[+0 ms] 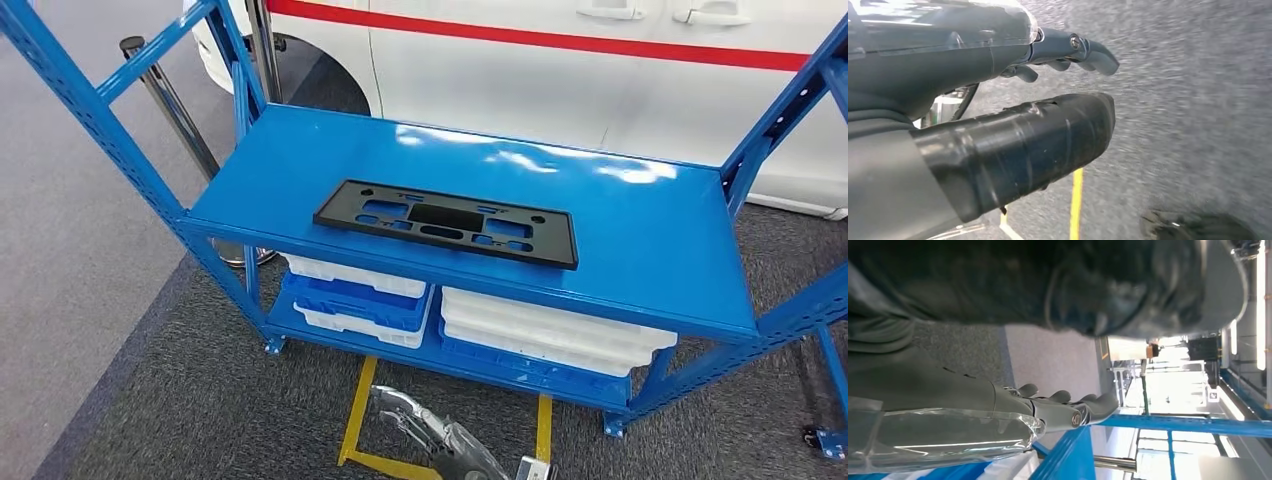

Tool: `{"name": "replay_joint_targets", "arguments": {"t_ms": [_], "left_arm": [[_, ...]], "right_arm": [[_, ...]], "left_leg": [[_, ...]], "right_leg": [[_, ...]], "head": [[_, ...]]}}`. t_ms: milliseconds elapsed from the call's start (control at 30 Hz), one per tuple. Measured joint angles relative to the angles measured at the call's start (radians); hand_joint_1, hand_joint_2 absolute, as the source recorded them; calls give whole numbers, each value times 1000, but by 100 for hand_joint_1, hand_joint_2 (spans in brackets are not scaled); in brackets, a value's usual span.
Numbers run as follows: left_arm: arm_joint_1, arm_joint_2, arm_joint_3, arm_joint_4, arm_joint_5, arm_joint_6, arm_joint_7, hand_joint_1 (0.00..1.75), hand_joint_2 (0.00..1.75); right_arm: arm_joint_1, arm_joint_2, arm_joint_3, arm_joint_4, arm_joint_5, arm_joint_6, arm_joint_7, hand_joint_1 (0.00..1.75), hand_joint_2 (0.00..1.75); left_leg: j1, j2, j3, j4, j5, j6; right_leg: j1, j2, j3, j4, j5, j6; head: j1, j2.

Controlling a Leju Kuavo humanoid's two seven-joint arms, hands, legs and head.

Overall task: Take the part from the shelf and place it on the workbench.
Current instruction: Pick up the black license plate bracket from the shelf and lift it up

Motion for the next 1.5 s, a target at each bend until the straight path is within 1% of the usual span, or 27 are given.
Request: {"name": "replay_joint_targets", "arguments": {"t_ms": [67, 100, 133, 167, 233, 267, 300, 433, 500, 567, 600, 633, 667, 700, 733, 767, 800, 933, 1000, 1100, 1133, 1167, 1233, 1267, 1333, 1433, 1500], "left_arm": [[2, 0, 0, 0, 0, 0, -2, 0, 0], [5, 0, 0, 0, 0, 0, -2, 0, 0], [7, 0, 1, 0, 0, 0, -2, 0, 0], [9, 0, 1, 0, 0, 0, -2, 0, 0], [11, 1, 1, 0, 0, 0, -2, 0, 0], [11, 1, 2, 0, 0, 0, -3, 0, 0], [11, 1, 2, 1, 0, 0, -3, 0, 0], [12, 0, 6, 1, 0, 1, -4, 0, 0], [10, 0, 10, 1, -1, 2, -5, 0, 0], [9, 1, 13, 1, -1, 3, -5, 0, 0], [9, 1, 14, 1, -1, 3, -5, 0, 0], [10, 1, 15, 1, -1, 3, -5, 0, 0], [11, 0, 15, 1, -1, 3, -5, 0, 0], [12, 0, 16, 1, -1, 3, -6, 0, 0], [13, -1, 16, 1, -1, 3, -6, 0, 0], [13, -1, 16, 2, -1, 3, -6, 0, 0], [12, -2, 16, 2, -1, 3, -7, 0, 0], [13, 0, 18, 2, 0, 3, -9, 0, 0], [13, 1, 19, 2, 2, 4, -10, 0, 0], [19, 2, 20, 2, 3, 4, -13, 0, 0], [22, 2, 21, 2, 3, 4, -13, 0, 0], [24, 3, 23, 2, 3, 5, -13, 0, 0], [26, 5, 26, 2, 2, 5, -13, 0, 0], [26, 6, 28, 2, 1, 5, -13, 0, 0], [25, 7, 34, 2, -1, 5, -15, 0, 0], [29, 7, 42, 2, -5, 4, -16, 0, 0], [30, 7, 44, 2, -8, 4, -19, 0, 0]], "right_arm": [[0, 0, 1, 0, 0, 0, 0, 0, 0], [0, 0, 1, 0, 0, 0, 0, 0, 0], [0, 0, 1, 0, 0, 0, 0, 0, 0], [0, 0, 1, 0, 0, 0, 0, 0, 0], [-1, 0, 1, 0, 0, 0, 0, 0, 0], [-1, 0, 1, 0, 0, 0, 0, 0, 0], [-2, 0, 1, 0, 0, 0, 0, 0, 0], [-1, 0, 2, 0, -1, 0, 1, 0, 0], [-3, 0, 2, -1, -1, 0, 1, 0, 0], [-3, 0, 2, -1, -2, 0, 1, 0, 0], [-2, 0, 2, -1, -2, 0, 1, 0, 44], [-2, 0, 2, -1, -2, 0, 1, 0, 87], [-1, 0, 2, 0, -2, 0, 1, 0, 131], [-1, 0, 2, 0, -2, 0, 1, 0, 175], [-1, -1, 2, 0, -2, 0, 1, 0, 175], [-2, -1, 2, 0, -2, 0, 1, 0, 175], [-2, -1, 2, 0, -1, 0, 3, 0, 175], [0, -4, 2, 1, 40, -39, 39, 0, 175], [-1, -8, 1, 4, 103, -95, 70, 0, 175], [-1, -19, 1, 14, 182, -161, 100, 0, 175], [-1, -23, 1, 17, 206, -181, 110, 0, 175], [-2, -27, 1, 21, 236, -207, 124, 0, 175], [-7, -37, 4, 28, 314, -272, 155, 0, 175], [-12, -44, 6, 33, 353, -303, 169, 0, 175], [-28, -58, 12, 42, 422, -356, 193, 0, 175], [-50, -80, 26, 53, 543, -435, 230, 0, 175], [-66, -91, 35, 58, 649, -499, 261, 0, 175]], "left_leg": [[1, 0, -85, 116, -51, -6], [1, 0, -116, 144, -65, -9], [1, 0, -133, 140, -58, -9], [1, 0, -133, 101, -27, -7], [-1, 1, -112, -21, 73, 3], [-4, 2, -102, -68, 105, 8], [-7, 2, -96, -94, 124, 14], [-6, 1, -65, -122, 126, 37], [-2, 1, -42, -134, 123, 47], [-2, 1, -32, -136, 114, 52], [-2, 0, -26, -136, 108, 53], [-2, -1, -19, -136, 101, 52], [-2, -1, -9, -136, 94, 51], [-2, -2, 1, -136, 86, 49], [-2, -2, 11, -136, 79, 46], [-3, -4, 17, -135, 73, 42], [-4, -5, 19, -135, 67, 36], [-6, -3, 22, -111, 53, 12], [-3, -1, -8, -49, 9, 4], [1, 0, -102, 125, -74, -6], [2, 0, -118, 147, -73, -8], [2, 0, -116, 129, -51, -9], [4, 0, -67, 1, 30, -8], [3, 1, -43, -61, 51, -6], [-1, 1, -23, -119, 64, 6], [0, 1, -20, -123, 85, 29], [4, 3, -17, -130, 94, 42]], "right_leg": [[1, 1, 17, -1, -16, -4], [2, 2, 27, -1, -25, -4], [2, 4, 39, -1, -34, -4], [2, 5, 53, -1, -44, -3], [4, 5, 81, 0, -66, 3], [4, 6, 90, 0, -76, 7], [5, 6, 95, -1, -84, 14], [6, 6, 106, 25, -92, 35], [3, 5, 61, 109, -119, 45], [0, 4, -20, 226, -173, 53], [-1, 4, -53, 261, -189, 56], [-2, 4, -72, 265, -183, 57], [-3, 4, -74, 235, -150, 57], [-4, 4, -62, 175, -97, 56], [-3, 4, -45, 111, -47, 52], [0, 3, -33, 59, -22, 48], [3, 3, -24, 28, -8, 42], [1, 4, -13, 8, 8, 21], [-2, 1, -6, 3, 7, 12], [-1, -1, -9, 4, 5, 7], [-1, -1, -8, 4, 4, 7], [-1, -1, -7, 4, 3, 7], [-3, 0, -2, 5, 1, 11], [-3, 0, -1, 7, 0, 15], [0, 0, -1, 9, -2, 26], [2, 1, 0, 14, -8, 45], [1, 0, -21, 67, -46, 55]], "head": [[0, 0], [0, 0], [0, 0], [0, 0], [1, 0], [1, 0], [1, 0], [1, 0], [1, 0], [1, 0], [1, 0], [1, 0], [1, 0], [1, 0], [1, 0], [1, 0], [1, 0], [1, 0], [1, 0], [1, 0], [1, 0], [1, 0], [1, 0], [1, 0], [1, 0], [1, 0], [1, 0]]}}
